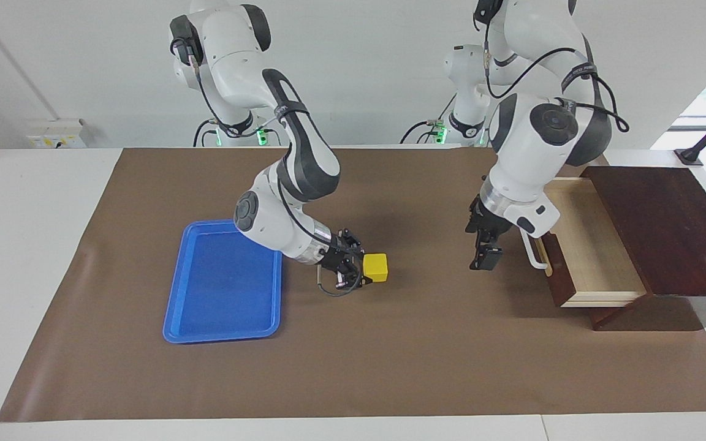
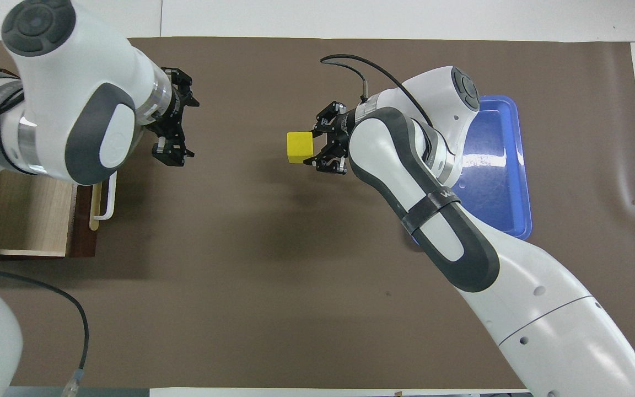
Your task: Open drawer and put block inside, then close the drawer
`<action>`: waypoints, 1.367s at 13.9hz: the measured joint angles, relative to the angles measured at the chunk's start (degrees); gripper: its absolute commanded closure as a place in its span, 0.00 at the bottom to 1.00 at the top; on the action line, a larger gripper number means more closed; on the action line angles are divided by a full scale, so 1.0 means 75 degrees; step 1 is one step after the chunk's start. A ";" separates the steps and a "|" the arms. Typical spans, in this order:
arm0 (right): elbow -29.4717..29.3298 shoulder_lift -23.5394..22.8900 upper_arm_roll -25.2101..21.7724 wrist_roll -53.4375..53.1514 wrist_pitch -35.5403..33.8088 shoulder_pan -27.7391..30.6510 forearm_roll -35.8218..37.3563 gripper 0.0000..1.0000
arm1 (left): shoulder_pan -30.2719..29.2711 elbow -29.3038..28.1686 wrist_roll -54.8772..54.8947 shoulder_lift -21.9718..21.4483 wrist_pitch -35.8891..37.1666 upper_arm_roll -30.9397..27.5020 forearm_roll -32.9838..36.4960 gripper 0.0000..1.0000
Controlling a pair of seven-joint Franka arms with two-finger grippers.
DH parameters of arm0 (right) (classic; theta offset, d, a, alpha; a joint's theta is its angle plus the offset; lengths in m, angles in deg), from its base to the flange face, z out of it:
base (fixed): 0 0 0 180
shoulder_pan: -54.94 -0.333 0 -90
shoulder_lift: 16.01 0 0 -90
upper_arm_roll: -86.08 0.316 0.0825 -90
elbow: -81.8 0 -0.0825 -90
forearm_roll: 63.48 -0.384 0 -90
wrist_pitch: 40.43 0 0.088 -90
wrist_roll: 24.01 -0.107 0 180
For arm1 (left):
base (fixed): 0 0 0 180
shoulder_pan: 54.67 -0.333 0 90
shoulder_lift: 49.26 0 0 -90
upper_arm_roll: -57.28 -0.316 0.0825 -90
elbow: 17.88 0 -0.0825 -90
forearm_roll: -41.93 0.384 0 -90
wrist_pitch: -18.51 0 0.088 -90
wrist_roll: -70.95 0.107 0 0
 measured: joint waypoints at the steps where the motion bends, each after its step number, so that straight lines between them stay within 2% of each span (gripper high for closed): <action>1: 0.0003 -0.0001 -0.0003 0.0000 0.0005 0.0000 0.0002 1.00 | 0.0311 0.0295 -0.0530 0.0355 0.0000 -0.0017 0.0002 0.00; 2: 0.0009 -0.0004 -0.0007 0.0000 0.0014 0.0000 0.0004 1.00 | 0.0625 0.0637 -0.1051 0.0776 0.0002 -0.0053 0.0015 0.00; 3: 0.0016 -0.0010 -0.0010 0.0000 0.0038 -0.0001 0.0006 1.00 | 0.1078 0.1157 -0.1736 0.1441 0.0004 -0.0155 0.0051 0.00; 5: 0.0022 -0.0016 -0.0011 0.0000 0.0098 -0.0001 0.0009 1.00 | 0.1356 0.1465 -0.2218 0.1808 0.0005 -0.0244 0.0078 0.00; 9: 0.0025 -0.0018 -0.0011 0.0000 0.0104 -0.0002 0.0013 1.00 | 0.1540 0.1570 -0.2841 0.1838 0.0006 -0.0260 0.0175 0.00; 13: 0.0028 -0.0021 -0.0012 0.0000 0.0106 -0.0002 0.0015 1.00 | 0.1839 0.1570 -0.3016 0.1898 -0.0024 -0.0267 0.0298 0.00; 19: 0.0048 -0.0031 -0.0012 0.0000 0.0111 -0.0006 0.0015 1.00 | 0.1876 0.1541 -0.3017 0.1926 -0.0154 -0.0283 0.0363 0.00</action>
